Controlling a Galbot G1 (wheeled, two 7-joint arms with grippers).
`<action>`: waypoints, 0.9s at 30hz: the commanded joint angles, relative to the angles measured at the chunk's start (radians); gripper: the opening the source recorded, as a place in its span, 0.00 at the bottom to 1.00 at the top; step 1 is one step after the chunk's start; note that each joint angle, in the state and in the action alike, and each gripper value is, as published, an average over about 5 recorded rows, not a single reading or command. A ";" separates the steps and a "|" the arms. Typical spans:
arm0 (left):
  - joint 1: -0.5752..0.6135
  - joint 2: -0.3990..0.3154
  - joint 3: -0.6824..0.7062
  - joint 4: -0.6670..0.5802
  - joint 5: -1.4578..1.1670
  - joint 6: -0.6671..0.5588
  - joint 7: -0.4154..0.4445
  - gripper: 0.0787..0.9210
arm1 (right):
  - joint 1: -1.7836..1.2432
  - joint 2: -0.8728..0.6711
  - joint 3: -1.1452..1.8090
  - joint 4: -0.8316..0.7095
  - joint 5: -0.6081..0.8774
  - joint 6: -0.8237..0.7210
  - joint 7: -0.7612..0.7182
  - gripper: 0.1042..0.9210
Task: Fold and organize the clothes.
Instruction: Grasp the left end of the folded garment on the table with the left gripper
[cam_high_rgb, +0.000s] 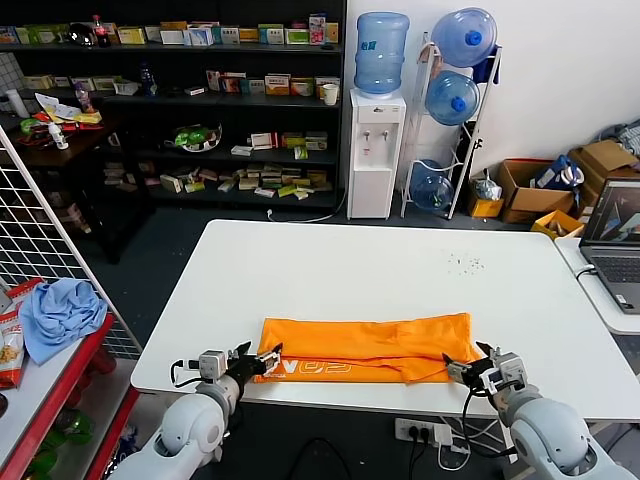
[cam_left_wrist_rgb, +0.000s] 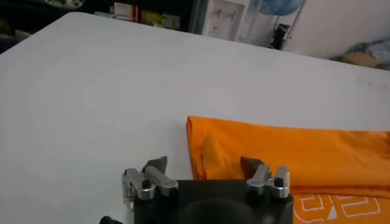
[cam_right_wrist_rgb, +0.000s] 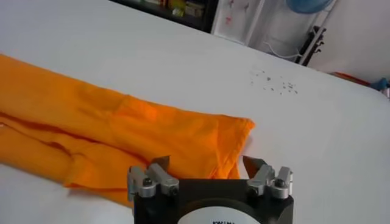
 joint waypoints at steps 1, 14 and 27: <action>-0.004 -0.009 0.000 0.040 -0.040 0.019 0.005 0.85 | -0.002 -0.001 0.000 0.008 0.004 -0.006 0.006 0.88; 0.012 -0.012 0.010 0.002 -0.015 0.025 0.038 0.41 | 0.000 0.004 0.000 0.013 0.007 -0.012 0.012 0.88; -0.036 0.038 -0.027 -0.005 -0.024 0.020 0.047 0.06 | -0.008 0.017 0.003 0.035 0.005 -0.010 0.022 0.88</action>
